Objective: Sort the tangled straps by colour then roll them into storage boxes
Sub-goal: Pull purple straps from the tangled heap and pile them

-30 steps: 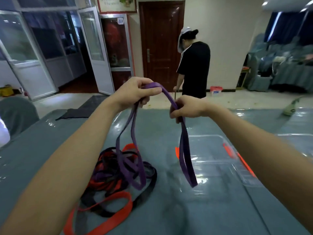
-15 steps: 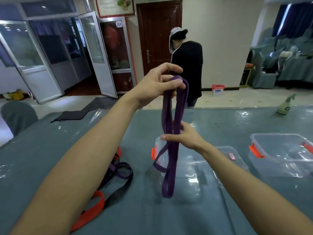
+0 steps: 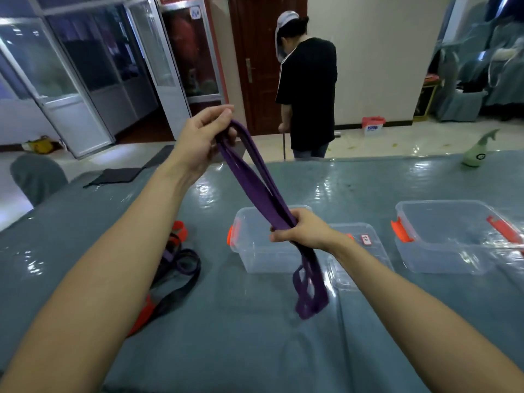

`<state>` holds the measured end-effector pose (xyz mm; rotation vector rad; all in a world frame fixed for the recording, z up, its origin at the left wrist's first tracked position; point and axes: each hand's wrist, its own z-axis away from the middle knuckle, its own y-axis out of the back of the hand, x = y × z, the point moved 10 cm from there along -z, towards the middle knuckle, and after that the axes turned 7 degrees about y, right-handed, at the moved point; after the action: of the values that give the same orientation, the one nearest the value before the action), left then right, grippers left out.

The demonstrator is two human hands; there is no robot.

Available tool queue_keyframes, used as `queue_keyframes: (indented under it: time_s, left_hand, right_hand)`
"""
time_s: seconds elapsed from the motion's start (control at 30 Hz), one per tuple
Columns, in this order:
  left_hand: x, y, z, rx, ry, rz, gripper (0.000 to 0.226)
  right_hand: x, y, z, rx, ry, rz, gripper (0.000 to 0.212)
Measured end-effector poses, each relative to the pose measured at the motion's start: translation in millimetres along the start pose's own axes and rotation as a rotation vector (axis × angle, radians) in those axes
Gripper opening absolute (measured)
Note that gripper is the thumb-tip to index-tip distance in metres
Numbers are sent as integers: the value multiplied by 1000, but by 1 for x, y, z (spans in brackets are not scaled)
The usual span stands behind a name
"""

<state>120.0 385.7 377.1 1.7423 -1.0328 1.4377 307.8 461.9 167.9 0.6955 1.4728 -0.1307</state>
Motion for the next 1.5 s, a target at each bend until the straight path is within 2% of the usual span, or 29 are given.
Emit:
queue_keyframes:
  time_s: [0.07, 0.17, 0.3, 0.43, 0.5, 0.57, 0.6, 0.67, 0.73, 0.83, 0.9, 1.0, 1.07, 1.13, 1.23, 1.33, 1.43, 1.5]
  left_hand:
    - [-13, 14, 1, 9, 19, 14, 24]
    - [-48, 44, 7, 15, 57, -44, 26]
    - [-134, 101, 31, 55, 212, -89, 33]
    - [-188, 138, 58, 128, 306, 9, 29]
    - [-207, 148, 69, 171, 336, 25, 29]
    - [-243, 155, 88, 177, 425, -29, 31]
    - [-264, 154, 100, 121, 487, -143, 30]
    - [-312, 137, 125, -130, 625, -493, 21]
    - [-341, 108, 143, -379, 699, -713, 37]
    - [-339, 36, 138, -527, 610, -524, 95]
    - [-333, -20, 131, -604, 550, -393, 112]
    - [-336, -86, 129, -633, 488, -336, 108]
    - [-342, -117, 133, -625, 508, -246, 108]
    - [-346, -140, 138, -652, 539, -148, 96]
    - [-351, -167, 147, -637, 587, -83, 70]
    - [-367, -201, 167, -604, 707, 99, 78]
    - [-387, -229, 182, -583, 791, 140, 51]
    - [-409, -226, 188, -491, 858, 87, 35]
  right_hand:
    - [8, 10, -1, 1, -5, 41, 24]
    - [18, 22, 2, -61, -41, 122, 30]
    - [15, 47, -5, -10, -24, 148, 35]
    - [26, 21, -17, -191, -90, 566, 27]
    - [30, 18, -24, -135, -122, 573, 23]
    - [25, 19, -31, -39, -108, 457, 21]
    - [22, 16, -33, -18, -97, 402, 21]
    - [16, 5, -36, -63, -78, 387, 25]
    - [13, -13, -34, -174, -95, 434, 31]
    - [17, -28, -22, -262, -135, 510, 36]
    - [19, -29, -12, -257, -137, 521, 35]
    - [20, -15, 5, -207, -148, 415, 31]
    - [25, 2, 17, -155, -171, 355, 26]
    - [36, 15, 29, -103, -196, 241, 18]
    - [57, 23, 37, 70, -189, -149, 12]
    - [90, 33, 41, 268, -230, -467, 16]
    - [137, 50, 53, 283, -298, -460, 12]
    - [176, 69, 69, 204, -366, -207, 11]
